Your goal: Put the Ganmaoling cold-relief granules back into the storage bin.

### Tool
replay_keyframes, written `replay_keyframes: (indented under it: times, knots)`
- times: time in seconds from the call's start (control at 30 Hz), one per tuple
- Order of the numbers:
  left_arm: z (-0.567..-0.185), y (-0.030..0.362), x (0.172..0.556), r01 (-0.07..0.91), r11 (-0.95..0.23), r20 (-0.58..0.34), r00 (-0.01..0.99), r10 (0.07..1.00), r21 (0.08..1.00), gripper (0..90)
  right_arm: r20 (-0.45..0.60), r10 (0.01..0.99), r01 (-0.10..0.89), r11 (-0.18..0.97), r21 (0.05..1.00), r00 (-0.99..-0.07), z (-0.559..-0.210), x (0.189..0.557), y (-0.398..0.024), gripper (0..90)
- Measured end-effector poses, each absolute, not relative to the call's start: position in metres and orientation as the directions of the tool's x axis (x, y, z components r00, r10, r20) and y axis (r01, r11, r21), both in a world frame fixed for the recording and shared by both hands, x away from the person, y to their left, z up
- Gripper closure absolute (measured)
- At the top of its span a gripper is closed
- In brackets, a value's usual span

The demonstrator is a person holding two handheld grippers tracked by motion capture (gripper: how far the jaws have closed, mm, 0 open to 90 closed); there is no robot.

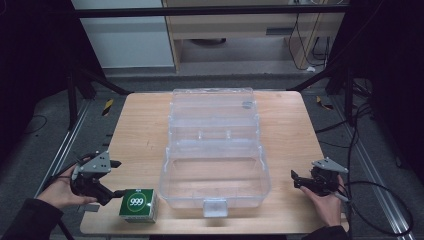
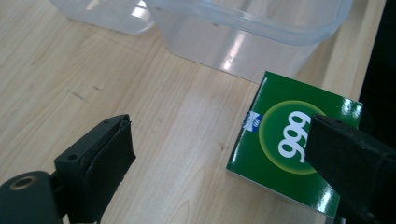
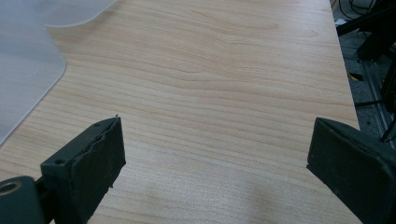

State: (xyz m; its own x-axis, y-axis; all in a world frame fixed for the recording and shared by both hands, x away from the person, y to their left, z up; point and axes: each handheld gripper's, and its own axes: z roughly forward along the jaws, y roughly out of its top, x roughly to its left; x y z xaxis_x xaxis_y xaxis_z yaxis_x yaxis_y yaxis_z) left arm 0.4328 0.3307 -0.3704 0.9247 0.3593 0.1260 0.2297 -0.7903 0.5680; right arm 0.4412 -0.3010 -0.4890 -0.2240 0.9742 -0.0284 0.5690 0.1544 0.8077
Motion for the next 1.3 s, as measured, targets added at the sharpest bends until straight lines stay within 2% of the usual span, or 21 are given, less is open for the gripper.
replay_keyframes:
  times: [0.8,1.3]
  knots:
    - [-0.384,0.299,0.420,0.109,-0.883,0.120,0.976,0.182,0.456,3.7,-0.033,0.972,0.586,0.168,0.793,-0.234,-0.492,0.443,-0.301,2.7]
    - [-0.399,0.289,0.417,0.091,-0.902,0.099,0.984,0.146,0.423,3.8,-0.038,0.970,0.597,0.178,0.783,-0.239,-0.493,0.443,-0.299,2.2]
